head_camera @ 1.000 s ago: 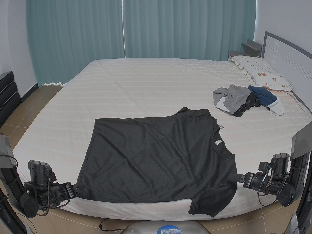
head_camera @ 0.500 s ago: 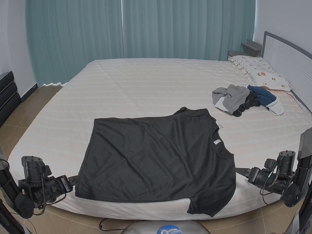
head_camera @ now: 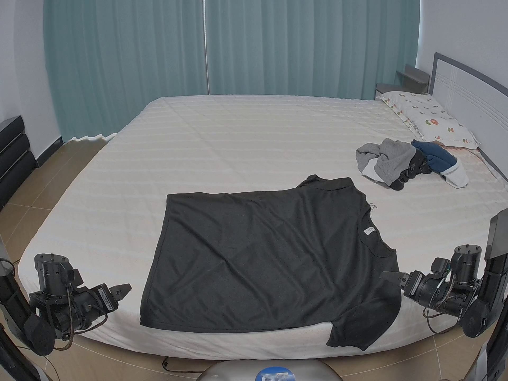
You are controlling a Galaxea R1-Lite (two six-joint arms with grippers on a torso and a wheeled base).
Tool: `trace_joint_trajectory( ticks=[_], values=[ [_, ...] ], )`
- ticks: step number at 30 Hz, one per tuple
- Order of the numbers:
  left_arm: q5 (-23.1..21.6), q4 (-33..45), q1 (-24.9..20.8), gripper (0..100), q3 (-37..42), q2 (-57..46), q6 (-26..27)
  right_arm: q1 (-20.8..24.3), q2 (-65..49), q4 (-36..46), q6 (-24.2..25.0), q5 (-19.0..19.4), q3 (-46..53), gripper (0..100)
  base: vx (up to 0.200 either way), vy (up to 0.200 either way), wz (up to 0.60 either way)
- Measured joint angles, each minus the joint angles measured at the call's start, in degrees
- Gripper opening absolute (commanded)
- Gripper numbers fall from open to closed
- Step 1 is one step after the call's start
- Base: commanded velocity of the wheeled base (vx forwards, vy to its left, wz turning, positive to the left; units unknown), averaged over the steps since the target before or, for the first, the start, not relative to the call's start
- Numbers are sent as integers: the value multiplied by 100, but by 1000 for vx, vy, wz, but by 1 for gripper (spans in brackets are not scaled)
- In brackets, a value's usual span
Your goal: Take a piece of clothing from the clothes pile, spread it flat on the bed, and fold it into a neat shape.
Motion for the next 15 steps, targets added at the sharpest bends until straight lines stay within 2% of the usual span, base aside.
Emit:
trace_joint_trajectory(
  ticks=[4,10,15],
  values=[
    [-317,-90,-6,100,-35,-11,-235,44,9,2,0,-66,-2,100,200,0,0],
    [-361,-110,-4,100,-116,-1,-306,91,26,0,7,-178,-2,100,200,0,0],
    [-325,-107,-17,100,-226,11,-572,102,39,-2,7,-178,-2,100,0,0,0]
  ],
)
